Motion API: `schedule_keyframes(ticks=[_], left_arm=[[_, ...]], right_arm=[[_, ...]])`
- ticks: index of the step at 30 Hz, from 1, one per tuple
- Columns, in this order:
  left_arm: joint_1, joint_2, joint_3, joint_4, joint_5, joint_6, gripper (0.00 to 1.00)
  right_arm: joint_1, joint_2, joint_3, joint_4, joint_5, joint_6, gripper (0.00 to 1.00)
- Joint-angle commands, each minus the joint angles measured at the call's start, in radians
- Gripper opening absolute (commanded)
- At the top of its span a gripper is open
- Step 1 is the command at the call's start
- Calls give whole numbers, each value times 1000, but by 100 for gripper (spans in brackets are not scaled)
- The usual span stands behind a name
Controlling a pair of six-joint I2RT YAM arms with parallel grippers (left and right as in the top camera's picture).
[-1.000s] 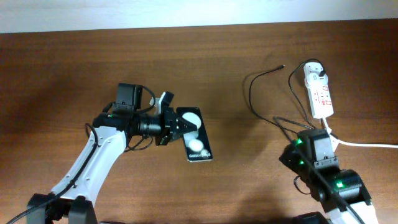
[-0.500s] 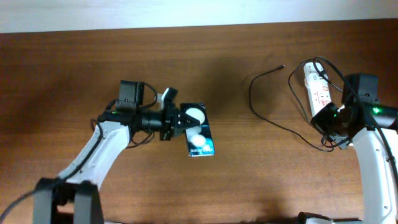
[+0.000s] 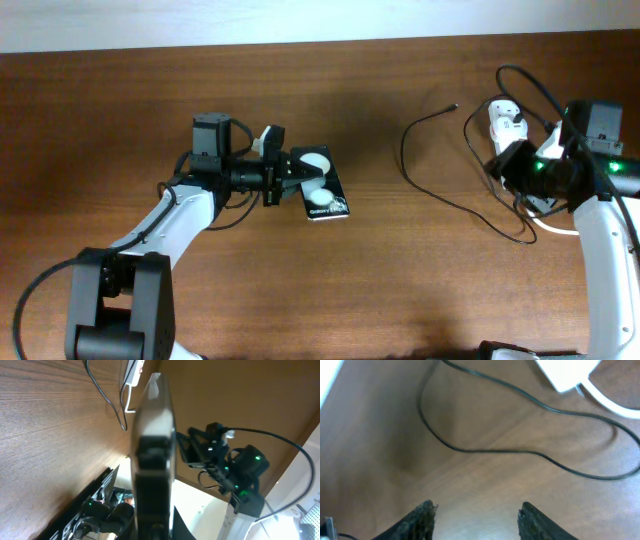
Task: Plug charger to phone and switch on socket
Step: 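Grasp the black USB-C cable end with the right gripper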
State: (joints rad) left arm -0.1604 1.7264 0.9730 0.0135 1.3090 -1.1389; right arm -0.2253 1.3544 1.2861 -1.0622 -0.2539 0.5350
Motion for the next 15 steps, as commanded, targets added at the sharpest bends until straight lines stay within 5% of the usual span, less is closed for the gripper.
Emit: schedule_keyframes(ticks=[1,10,15], left_arm=[[5,-2,15,9,11,-12,0],[5,-2,15,9,-30,-11,0],[5,-2,15,9,-31,-11,0]], right_arm=[[78,35,105,13,2,-6,62],[277,703,703,37,170,35,63],[277,901,722,148,317,151,63]])
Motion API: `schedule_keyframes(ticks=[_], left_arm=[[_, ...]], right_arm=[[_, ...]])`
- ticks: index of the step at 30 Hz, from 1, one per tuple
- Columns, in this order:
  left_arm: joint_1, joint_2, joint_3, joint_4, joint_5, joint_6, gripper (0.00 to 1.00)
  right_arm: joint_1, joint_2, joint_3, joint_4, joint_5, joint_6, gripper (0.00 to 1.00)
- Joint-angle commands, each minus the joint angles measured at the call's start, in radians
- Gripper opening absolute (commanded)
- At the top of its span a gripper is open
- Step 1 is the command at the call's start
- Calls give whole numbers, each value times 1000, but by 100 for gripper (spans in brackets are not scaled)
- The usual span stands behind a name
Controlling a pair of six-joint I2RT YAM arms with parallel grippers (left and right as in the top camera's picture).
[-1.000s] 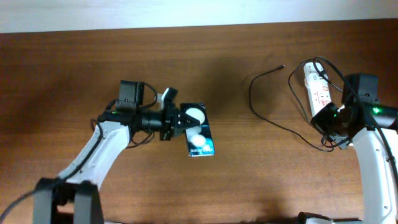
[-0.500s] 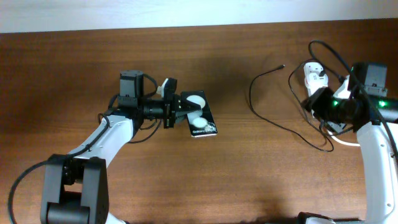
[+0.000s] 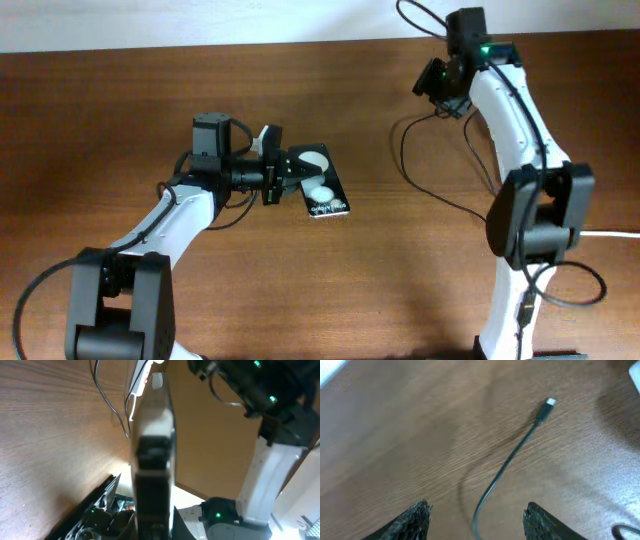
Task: Plug charger to phone and switch on socket
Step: 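Grasp the black USB-C cable end with the right gripper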
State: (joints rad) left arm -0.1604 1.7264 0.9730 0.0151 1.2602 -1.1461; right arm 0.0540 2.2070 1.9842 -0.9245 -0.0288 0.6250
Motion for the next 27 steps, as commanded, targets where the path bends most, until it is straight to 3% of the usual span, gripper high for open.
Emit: schedule_keyframes(ticks=[1,5,7,8,10,13,17,19,20,22,25,27], left_arm=[[5,-2,15,7,18,-4,0],[5,-2,15,7,18,-4,0],[5,-2,15,7,13,-4,0],[5,-2,15,7,5,-4,0],[5,-2,15,7,0,-4,0],[5,-2,15,7,0,-4,0],[5,-2,15,7,0,-4,0],[5,-2,15,7,1,8,0],[5,-2,15,6,1,17,0],[5,-2,15,6,1,18,0],[5,-2,15,6,1,18,0],[5,-2,15,6,1,18,0]], right_arm=[[-2,85,24,21,114,101,64],[-1,188,24,55,119,144,65],[-1,218,24,56,111,143,60],[-1,224,24,55,102,143,52],[-1,227,23,50,51,122,22],[5,227,24,13,-121,-84,4],[78,227,23,-262,-142,-424,4],[126,227,23,-348,5,-448,70],[131,227,23,-332,93,-372,81],[126,228,23,-285,122,-221,82],[140,229,13,-287,-77,-215,67],[156,229,12,-304,-77,-215,63]])
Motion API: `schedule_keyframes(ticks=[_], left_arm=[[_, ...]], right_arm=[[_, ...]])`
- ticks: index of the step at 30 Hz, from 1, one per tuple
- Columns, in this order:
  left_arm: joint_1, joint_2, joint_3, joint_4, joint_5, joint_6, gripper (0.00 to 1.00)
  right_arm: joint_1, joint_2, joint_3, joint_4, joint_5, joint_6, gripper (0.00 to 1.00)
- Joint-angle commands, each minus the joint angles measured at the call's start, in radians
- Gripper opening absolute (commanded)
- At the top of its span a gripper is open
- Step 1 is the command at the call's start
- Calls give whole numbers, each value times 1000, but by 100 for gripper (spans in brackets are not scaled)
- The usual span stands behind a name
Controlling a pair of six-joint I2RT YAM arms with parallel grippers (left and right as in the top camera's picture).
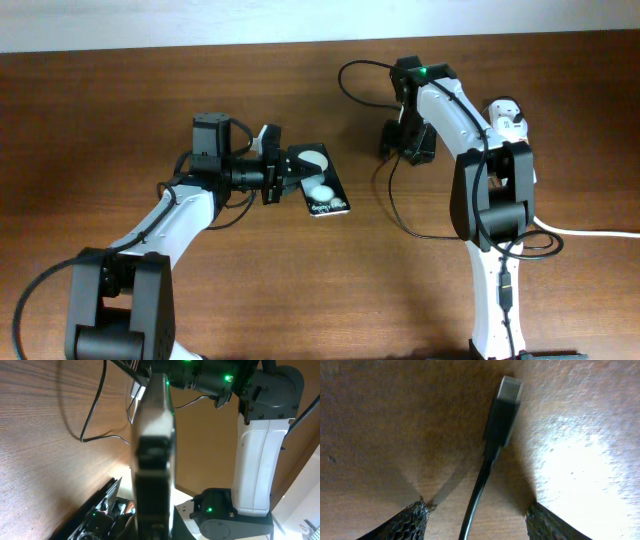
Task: Plug charger to phone and switch on socket
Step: 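Grasp the black USB-C cable end with the right gripper, then carry the cable plug toward the phone's bottom port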
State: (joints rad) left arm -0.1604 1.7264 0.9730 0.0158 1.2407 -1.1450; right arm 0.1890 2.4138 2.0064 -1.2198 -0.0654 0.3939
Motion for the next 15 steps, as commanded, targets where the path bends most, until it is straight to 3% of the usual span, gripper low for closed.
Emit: schedule_keyframes(ticks=[1,3,4,10,13,14,15], left_arm=[[5,-2,15,6,23,17,0],[5,-2,15,6,28,17,0],[5,-2,15,6,27,17,0],[5,-2,15,6,28,18,0],[5,-2,15,6,27,18,0],[5,-2,15,6,28,17,0],[5,-2,15,6,32,18,0]], right_arm=[[21,23,-10,-10,-28,16,55],[20,23,-10,-6,-28,16,39],[19,23,-10,-5,-27,16,36],[19,23,-10,69,59,16,38],[19,23,-10,77,59,16,20],[19,23,-10,72,58,16,4],[19,19,-5,63,47,15,4]])
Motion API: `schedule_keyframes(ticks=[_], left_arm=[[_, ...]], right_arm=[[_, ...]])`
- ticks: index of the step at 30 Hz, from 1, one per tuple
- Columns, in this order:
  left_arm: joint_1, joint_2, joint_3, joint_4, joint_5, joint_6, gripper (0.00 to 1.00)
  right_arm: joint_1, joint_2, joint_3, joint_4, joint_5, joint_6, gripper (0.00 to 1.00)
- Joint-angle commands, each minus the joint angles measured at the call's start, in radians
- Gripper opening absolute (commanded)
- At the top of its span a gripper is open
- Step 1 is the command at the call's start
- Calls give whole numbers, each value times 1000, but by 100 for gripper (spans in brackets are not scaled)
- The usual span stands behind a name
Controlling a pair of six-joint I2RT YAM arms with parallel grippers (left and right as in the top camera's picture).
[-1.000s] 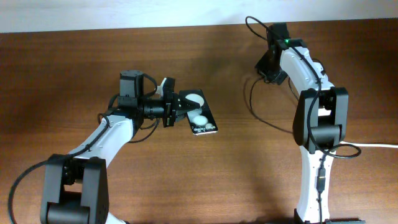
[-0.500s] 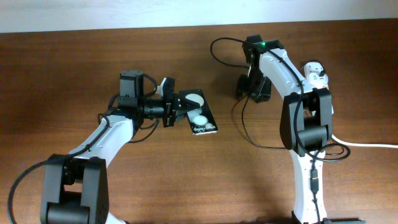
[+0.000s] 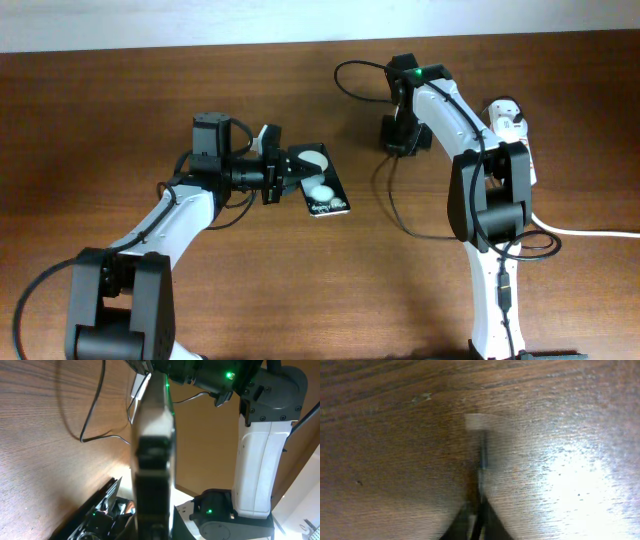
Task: Plug charger to phone and switch on socket
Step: 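Carry the cable plug toward the phone's bottom port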
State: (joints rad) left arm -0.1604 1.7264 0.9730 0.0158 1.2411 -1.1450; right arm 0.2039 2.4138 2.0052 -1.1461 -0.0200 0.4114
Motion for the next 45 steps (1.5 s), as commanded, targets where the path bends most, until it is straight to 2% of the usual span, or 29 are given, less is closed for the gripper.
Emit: schedule_keyframes(ticks=[1,4,9,12,14,15,18,21,24,26,38,45], left_arm=[[5,-2,15,6,48,18,0],[6,-2,15,6,92,117,0],[6,-2,15,46,99,129,0],[6,-2,15,90,102,129,0],[6,-2,15,97,102,129,0],[6,-2,15,108,106,106,0],[6,-2,15,108,106,106,0],[49,-2,15,108,106,106,0],[107,-2,15,109,105,107,0],[101,-2,15,184,106,107,0],[102,-2,15,189,133,107,0],[102,-2,15,189,137,106,0]], right_arm=[[4,9,11,-43,-2,-3,4],[5,-141,72,-212,-103,-125,4],[5,-633,72,-425,-305,-251,4],[37,-792,72,-543,-314,-275,4],[141,-912,54,-552,-313,-276,4],[286,-953,-11,-536,-303,-256,4],[382,-949,-174,-446,-239,-137,4],[465,-949,-388,-267,-239,-46,4],[520,-948,-534,-88,-241,-18,4],[555,-934,-591,-11,-241,17,4],[575,-895,-592,71,-219,21,4],[575,-895,-592,61,-170,21,4]])
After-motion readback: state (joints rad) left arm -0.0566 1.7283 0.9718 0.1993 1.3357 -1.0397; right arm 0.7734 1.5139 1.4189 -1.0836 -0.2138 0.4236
